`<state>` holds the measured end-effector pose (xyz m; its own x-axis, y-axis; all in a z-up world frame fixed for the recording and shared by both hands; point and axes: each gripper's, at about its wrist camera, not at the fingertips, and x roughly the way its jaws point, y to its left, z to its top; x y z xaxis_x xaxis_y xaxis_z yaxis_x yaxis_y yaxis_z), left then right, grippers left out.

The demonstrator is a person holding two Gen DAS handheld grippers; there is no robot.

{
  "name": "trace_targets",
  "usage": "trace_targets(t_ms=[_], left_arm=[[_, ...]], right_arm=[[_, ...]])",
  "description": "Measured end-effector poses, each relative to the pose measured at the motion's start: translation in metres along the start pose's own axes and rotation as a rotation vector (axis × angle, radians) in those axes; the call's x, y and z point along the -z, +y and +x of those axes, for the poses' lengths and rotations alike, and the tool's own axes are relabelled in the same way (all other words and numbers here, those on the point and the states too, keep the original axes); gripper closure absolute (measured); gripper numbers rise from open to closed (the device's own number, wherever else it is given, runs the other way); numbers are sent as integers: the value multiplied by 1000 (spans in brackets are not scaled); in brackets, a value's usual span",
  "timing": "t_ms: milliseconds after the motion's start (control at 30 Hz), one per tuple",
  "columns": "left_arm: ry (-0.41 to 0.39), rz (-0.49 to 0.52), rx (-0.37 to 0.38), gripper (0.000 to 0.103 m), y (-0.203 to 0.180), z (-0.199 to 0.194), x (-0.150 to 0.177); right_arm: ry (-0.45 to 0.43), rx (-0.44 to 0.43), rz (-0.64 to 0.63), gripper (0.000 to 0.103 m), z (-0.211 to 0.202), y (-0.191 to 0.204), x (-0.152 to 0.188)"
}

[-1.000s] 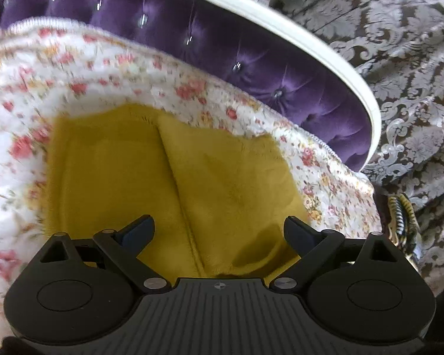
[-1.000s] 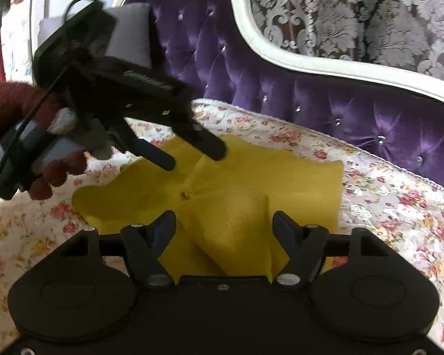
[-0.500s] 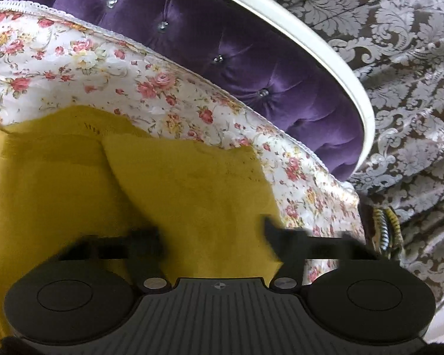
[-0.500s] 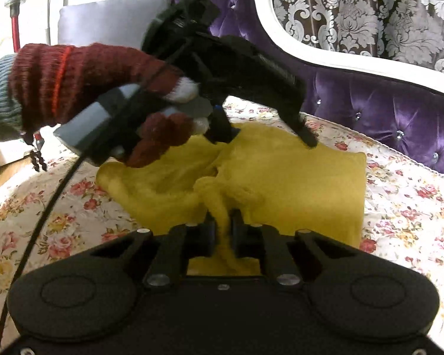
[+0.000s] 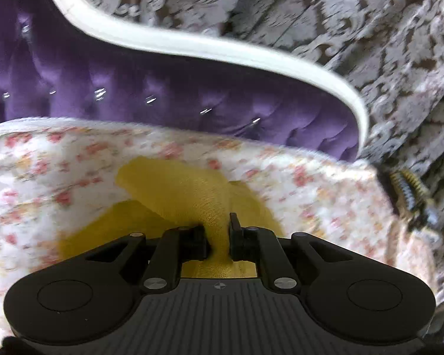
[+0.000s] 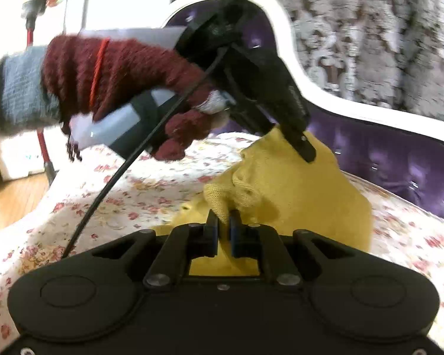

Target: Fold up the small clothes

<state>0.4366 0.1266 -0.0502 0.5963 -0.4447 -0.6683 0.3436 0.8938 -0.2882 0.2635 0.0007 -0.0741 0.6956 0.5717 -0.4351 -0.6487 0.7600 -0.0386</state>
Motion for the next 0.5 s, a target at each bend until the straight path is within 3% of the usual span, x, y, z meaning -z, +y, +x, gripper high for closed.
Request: trace_targets(t_ms=[100, 167, 233, 300, 400, 433, 500], left_arm=[[73, -32, -37, 90, 26, 20, 14], [113, -78, -61, 83, 43, 36, 26], [76, -134, -21, 82, 58, 39, 36], [55, -191, 20, 81, 67, 36, 38], [66, -166, 22, 79, 66, 35, 33], [64, -155, 13, 75, 65, 33, 32], [44, -112, -66, 56, 61, 25, 30]], right_arm=[[52, -19, -46, 90, 28, 20, 5], [96, -17, -94, 86, 40, 33, 13], [119, -32, -148, 77, 44, 43, 20], [104, -77, -181, 77, 38, 52, 26], [90, -163, -229, 78, 26, 61, 30], [80, -182, -231, 78, 22, 63, 29], [63, -201, -208, 78, 15, 61, 25]])
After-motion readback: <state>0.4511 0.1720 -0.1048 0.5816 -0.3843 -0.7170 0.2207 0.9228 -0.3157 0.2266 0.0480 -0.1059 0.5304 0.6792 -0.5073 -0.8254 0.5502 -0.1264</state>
